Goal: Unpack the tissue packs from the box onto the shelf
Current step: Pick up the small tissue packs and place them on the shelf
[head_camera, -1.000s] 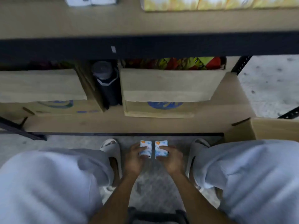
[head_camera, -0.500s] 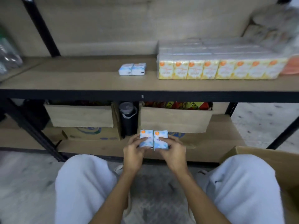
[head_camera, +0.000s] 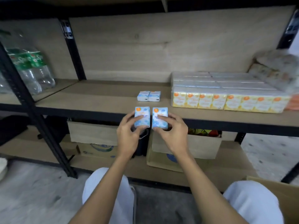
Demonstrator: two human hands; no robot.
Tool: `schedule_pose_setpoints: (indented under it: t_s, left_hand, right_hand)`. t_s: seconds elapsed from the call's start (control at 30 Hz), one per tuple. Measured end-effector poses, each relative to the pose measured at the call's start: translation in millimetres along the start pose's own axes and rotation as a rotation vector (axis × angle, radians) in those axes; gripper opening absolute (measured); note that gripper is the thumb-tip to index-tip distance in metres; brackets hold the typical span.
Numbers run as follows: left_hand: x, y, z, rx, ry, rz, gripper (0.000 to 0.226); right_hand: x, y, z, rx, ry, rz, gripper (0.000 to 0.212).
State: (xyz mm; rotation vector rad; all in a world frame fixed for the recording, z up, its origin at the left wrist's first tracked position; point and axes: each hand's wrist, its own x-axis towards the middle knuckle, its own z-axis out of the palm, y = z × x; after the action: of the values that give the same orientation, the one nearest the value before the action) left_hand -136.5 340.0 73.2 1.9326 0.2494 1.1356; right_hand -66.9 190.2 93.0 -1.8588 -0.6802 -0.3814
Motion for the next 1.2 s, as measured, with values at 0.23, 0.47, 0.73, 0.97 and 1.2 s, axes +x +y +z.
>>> schedule_pose_setpoints:
  t_s: [0.23,0.47,0.73,0.97,1.2]
  left_hand:
    - [54,-1,-8,0.177,-0.045,-0.076,0.033]
    - [89,-11,-2,0.286,-0.196,-0.183,0.034]
    - [117,-25,9,0.334,-0.306,-0.250,0.035]
    - [128,-31,13,0.349,-0.323,-0.267,0.036]
    - [132,-33,17,0.354,-0.317,-0.272,0.037]
  right_hand:
    - [59,-8,19,-0.089,-0.118,0.066,0.045]
    - [93,3,41,-0.132,-0.195,0.147,0.046]
    - [113,13,54,-0.190,-0.211,0.150,0.046]
    - [122,15,58,-0.206,-0.215,0.148,0.045]
    - [127,15,59,-0.225,-0.212,0.153,0.045]
